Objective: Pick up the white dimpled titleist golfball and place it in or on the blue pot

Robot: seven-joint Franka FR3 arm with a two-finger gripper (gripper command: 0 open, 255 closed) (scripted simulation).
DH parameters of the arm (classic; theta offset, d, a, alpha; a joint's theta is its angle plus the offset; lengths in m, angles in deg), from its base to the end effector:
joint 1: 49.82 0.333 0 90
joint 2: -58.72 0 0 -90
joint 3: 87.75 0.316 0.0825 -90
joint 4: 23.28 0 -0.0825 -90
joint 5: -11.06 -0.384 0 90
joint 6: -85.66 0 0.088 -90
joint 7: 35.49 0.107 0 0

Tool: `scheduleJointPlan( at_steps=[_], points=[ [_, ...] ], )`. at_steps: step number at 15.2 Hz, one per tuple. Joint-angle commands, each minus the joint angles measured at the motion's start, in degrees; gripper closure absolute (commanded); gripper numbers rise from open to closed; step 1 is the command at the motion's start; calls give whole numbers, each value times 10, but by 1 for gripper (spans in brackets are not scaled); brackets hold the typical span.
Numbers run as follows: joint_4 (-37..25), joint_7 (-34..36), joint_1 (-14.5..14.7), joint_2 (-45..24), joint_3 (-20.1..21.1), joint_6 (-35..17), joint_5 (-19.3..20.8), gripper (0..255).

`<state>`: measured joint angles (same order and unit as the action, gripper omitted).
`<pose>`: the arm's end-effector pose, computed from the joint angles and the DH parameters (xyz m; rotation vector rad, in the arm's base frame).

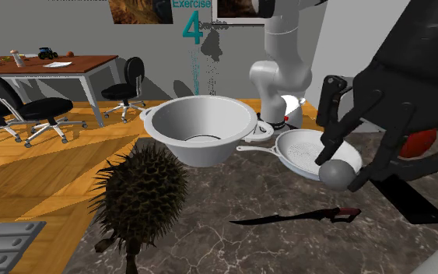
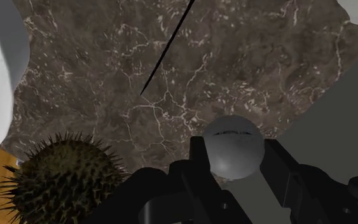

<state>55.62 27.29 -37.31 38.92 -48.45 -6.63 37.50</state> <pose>0.4825 0.4285 0.5528 2.9522 -0.2815 0.2757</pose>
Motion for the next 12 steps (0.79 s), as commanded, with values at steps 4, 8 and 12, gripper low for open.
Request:
scheduleJointPlan(
  at_steps=[4, 8, 12],
  points=[
    [158, -65, -91, 136, -2, -69, -81, 255],
    [254, -136, -132, 233, -30, -107, -141, 255],
    [334, -207, -149, 316, -73, -131, -186, 255]
  ],
)
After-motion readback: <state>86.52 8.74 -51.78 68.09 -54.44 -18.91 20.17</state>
